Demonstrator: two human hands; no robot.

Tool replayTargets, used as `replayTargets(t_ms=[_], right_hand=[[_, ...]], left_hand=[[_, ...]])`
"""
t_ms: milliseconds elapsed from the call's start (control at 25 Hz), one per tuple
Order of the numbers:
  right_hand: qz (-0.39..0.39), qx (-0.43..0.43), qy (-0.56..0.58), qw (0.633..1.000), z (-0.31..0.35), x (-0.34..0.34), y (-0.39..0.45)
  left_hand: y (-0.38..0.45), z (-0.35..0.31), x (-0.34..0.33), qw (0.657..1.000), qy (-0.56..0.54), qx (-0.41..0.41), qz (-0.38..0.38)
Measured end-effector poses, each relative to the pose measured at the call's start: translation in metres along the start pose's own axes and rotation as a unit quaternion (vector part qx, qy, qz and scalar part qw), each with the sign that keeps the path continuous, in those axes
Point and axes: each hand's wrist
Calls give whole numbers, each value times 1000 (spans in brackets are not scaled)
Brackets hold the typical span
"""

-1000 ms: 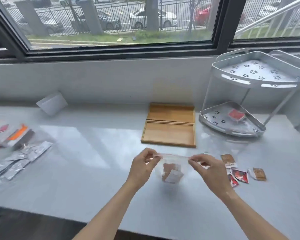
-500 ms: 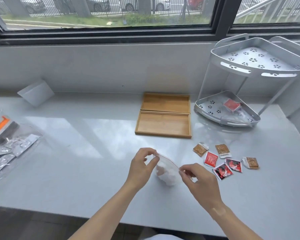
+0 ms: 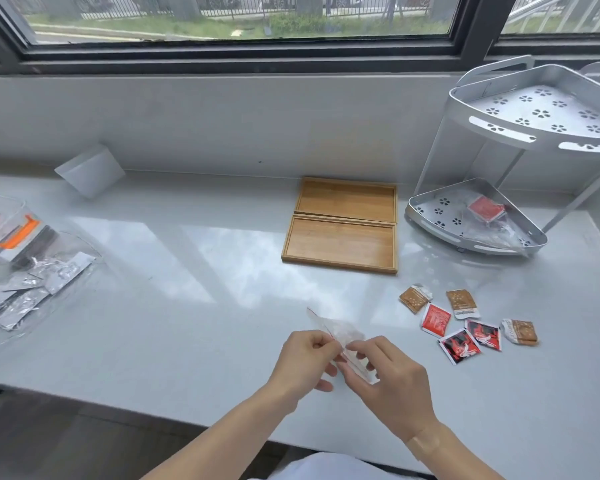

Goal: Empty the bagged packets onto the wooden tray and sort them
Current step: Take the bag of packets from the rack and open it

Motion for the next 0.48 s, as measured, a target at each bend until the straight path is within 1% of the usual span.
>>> replayTargets(t_ms=[80, 120, 240, 320, 400, 480], right_hand=[[47, -36, 46, 997, 1, 7, 8], [82, -58, 69, 992, 2, 11, 13], [199, -130, 130, 963, 1, 19, 29], [241, -200, 208, 926, -2, 20, 38], [269, -265, 292, 879, -8, 21, 44], [296, -314, 349, 832, -15, 24, 50]], left_hand=[[1, -1, 4, 1000, 14, -8, 5], [2, -1, 5, 1000, 20, -11, 8], [5, 0, 5, 999, 36, -21, 16], [7, 1, 5, 999, 36, -31, 25], [9, 1, 6, 998, 26, -42, 47], [10, 1, 9, 996, 25, -55, 72]])
Point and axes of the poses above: each hand's wrist, its own y-axis towards the middle knuckle, its own x-axis out of the back of the hand, z = x × y, and after that the axes turned 2 degrees about x, right-handed
